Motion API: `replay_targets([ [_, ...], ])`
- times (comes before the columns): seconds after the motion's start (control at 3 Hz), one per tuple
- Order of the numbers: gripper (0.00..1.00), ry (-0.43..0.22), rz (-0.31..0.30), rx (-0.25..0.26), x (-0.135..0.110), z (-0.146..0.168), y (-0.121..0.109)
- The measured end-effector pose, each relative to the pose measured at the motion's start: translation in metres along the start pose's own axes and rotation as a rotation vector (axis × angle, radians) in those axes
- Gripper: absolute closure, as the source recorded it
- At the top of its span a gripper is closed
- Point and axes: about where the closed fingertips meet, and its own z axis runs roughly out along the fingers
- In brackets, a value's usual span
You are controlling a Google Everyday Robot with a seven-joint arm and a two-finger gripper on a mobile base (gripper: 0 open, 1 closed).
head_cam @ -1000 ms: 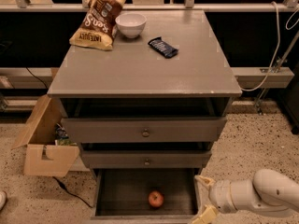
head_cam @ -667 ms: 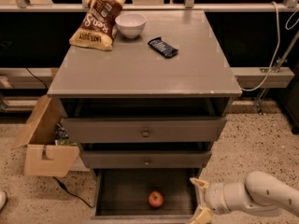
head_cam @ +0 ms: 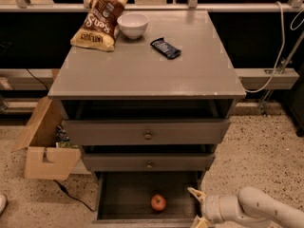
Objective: Pick apple from bottom drawer and place on counter
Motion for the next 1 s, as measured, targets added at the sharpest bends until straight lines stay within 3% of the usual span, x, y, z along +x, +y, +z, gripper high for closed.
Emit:
replay_targets([
  [0.33, 0.0, -0.06, -0.015, -0.022, 0.021, 0.018, -0.022],
  [0.67, 0.0, -0.06, -0.015, -0.022, 0.021, 0.018, -0.023],
  [1.0, 0.0, -0.055, -0.003, -0.004, 0.037, 0.039, -0.055],
])
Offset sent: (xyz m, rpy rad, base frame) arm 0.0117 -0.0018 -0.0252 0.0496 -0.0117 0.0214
